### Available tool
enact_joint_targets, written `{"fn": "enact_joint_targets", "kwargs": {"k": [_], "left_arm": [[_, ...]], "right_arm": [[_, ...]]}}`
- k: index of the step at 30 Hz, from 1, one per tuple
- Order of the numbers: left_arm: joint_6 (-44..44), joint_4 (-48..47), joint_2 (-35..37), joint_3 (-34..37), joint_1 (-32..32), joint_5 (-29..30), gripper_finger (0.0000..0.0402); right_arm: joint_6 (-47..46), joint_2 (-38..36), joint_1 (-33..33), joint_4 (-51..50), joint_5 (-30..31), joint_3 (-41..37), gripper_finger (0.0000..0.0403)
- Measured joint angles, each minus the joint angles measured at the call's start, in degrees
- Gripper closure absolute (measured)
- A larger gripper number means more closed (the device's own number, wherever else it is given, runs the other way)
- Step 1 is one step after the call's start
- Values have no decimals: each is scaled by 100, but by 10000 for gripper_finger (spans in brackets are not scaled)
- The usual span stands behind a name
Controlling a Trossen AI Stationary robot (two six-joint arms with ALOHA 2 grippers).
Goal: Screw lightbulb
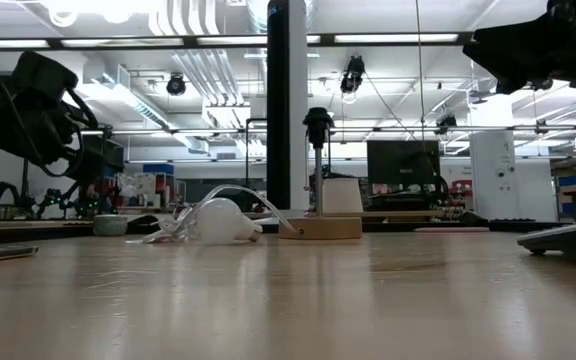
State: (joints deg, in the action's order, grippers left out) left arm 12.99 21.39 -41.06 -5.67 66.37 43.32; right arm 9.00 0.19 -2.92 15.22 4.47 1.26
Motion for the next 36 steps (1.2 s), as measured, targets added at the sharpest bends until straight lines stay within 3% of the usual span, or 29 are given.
{"fn": "enact_joint_targets", "kwargs": {"k": [21, 26, 32, 36], "left_arm": [[1, 0, 0, 0, 0, 1, 99], [0, -263, 160, -48, -23, 82, 99], [1456, 71, 684, -123, 13, 33, 99], [1496, 38, 1229, -235, -10, -3, 99]], "right_arm": [[-1, 0, 0, 1, 0, 1, 204], [-359, 1, 0, 0, 4, 2, 204], [-554, 0, 0, 0, 11, 0, 204], [-553, 37, 2, -1, 17, 0, 204]]}}
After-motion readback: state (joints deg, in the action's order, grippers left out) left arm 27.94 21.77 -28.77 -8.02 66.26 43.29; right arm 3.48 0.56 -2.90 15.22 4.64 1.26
